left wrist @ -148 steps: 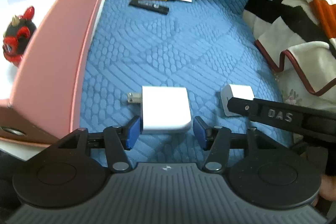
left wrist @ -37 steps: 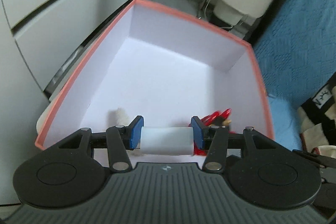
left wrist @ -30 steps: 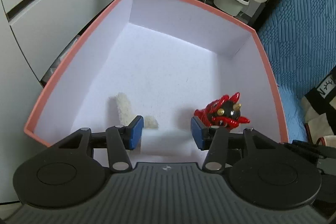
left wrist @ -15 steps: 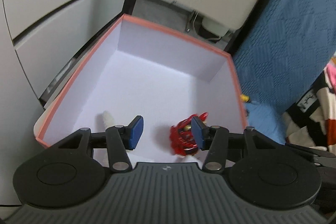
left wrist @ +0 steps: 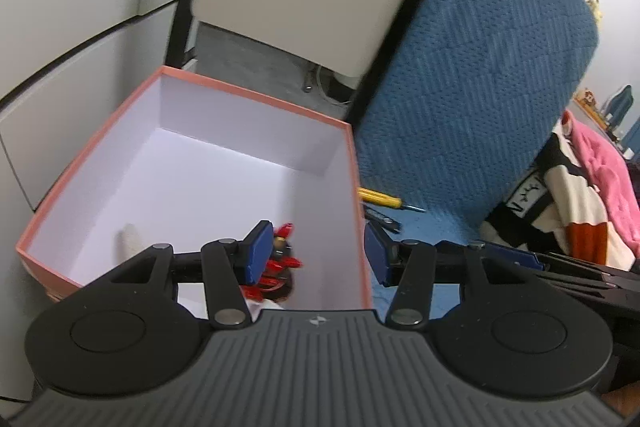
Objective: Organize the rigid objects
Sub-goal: 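Open left tool and right tool to drop both chargers into the pink box, then withdraw both open tools from the pink box back over the seat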
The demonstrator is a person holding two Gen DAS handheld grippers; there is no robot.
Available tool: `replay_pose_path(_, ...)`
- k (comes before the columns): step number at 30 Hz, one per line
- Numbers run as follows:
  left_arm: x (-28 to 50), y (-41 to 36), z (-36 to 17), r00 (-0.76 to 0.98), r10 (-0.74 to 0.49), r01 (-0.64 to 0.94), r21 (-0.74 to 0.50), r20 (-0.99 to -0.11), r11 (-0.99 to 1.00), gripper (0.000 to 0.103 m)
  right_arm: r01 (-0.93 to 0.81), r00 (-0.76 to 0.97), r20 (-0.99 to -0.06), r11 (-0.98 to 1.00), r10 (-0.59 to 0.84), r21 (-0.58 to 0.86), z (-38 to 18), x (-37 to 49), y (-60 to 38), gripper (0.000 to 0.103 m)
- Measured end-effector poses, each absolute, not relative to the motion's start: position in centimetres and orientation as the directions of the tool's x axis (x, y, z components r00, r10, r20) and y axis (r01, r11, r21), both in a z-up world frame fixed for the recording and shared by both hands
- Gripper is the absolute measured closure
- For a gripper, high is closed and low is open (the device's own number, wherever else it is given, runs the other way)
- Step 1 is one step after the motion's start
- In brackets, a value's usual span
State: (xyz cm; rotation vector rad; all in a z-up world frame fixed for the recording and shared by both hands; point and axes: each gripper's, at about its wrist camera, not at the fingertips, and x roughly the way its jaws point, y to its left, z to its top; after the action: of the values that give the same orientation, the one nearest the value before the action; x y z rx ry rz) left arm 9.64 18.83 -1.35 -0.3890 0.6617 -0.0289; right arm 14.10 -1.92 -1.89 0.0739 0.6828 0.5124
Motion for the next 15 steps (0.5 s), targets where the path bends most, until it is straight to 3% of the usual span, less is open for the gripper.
replay_pose_path(15, 8.3, 11.8, -3.2, 0.785, -0.21, -0.024, -0.368, -0.582, 0.929, 0.047, -0.346, 0.716, -0.567, 0.913, 0.407, 0.217, -2.9, 12.0, -9.1, 0.051)
